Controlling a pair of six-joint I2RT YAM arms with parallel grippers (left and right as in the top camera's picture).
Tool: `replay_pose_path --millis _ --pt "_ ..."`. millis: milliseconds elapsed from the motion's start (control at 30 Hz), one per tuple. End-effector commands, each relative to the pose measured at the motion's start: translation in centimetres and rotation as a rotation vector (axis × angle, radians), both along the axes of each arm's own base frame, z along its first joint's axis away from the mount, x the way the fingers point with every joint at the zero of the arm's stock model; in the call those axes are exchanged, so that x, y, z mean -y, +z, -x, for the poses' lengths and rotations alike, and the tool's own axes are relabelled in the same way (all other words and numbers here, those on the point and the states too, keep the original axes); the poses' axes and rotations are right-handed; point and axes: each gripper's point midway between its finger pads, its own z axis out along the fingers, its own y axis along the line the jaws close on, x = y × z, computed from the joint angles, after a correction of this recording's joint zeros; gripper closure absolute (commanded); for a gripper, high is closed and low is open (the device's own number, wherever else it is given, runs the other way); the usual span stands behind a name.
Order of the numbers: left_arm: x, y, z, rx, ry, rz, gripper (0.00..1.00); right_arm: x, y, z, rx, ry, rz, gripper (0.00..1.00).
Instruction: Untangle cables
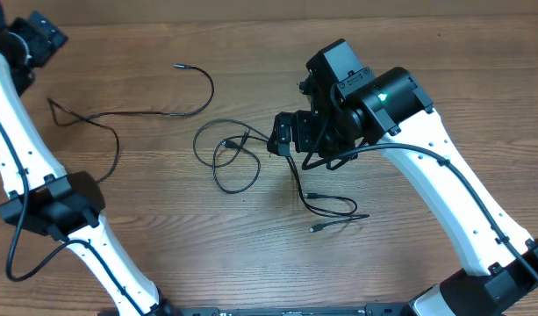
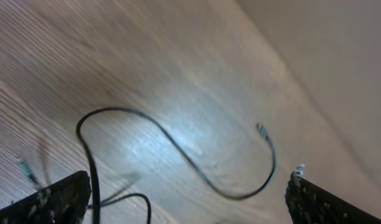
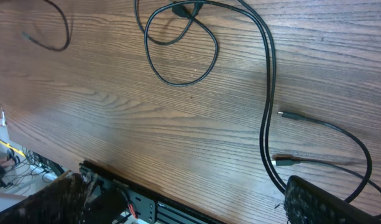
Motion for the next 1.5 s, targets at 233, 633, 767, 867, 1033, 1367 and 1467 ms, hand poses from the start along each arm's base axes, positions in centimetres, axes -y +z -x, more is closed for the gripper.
replay_pose_path --millis 233,633,767,867,1033,1367,1467 --pt "-1.4 -5.2 2.7 -0.302 0.082 -0.242 0.0 0.4 0.4 0.5 0.002 0.007 0.005 0.0" --pt "-2.8 -8.1 2.9 -0.339 -0.036 -0.234 0.0 0.3 0.4 0.5 0.002 0.007 0.004 0.0" --pt "-4.6 -10.9 4.1 -0.387 -0.019 -0.205 0.01 0.1 0.3 0.7 0.0 0.015 0.006 0.0" --pt "-5.1 -13.6 4.8 -0.405 -0.033 -0.152 0.03 -0.3 -0.2 1.2 -0.006 0.032 0.01 0.0" --pt "-4.4 -17.1 4.2 -0.364 -0.176 -0.09 0.0 -1.4 -0.7 1.6 -0.001 0.063 0.006 0.0" --pt "-3.0 -20.2 2.2 -0.25 -0.214 -0.021 0.13 -2.3 -1.2 1.7 -0.003 0.086 0.008 0.0" --pt "-3.0 -20.6 2.1 -0.249 -0.214 -0.021 0.17 -2.3 -1.2 1.8 -0.006 0.085 0.009 0.0"
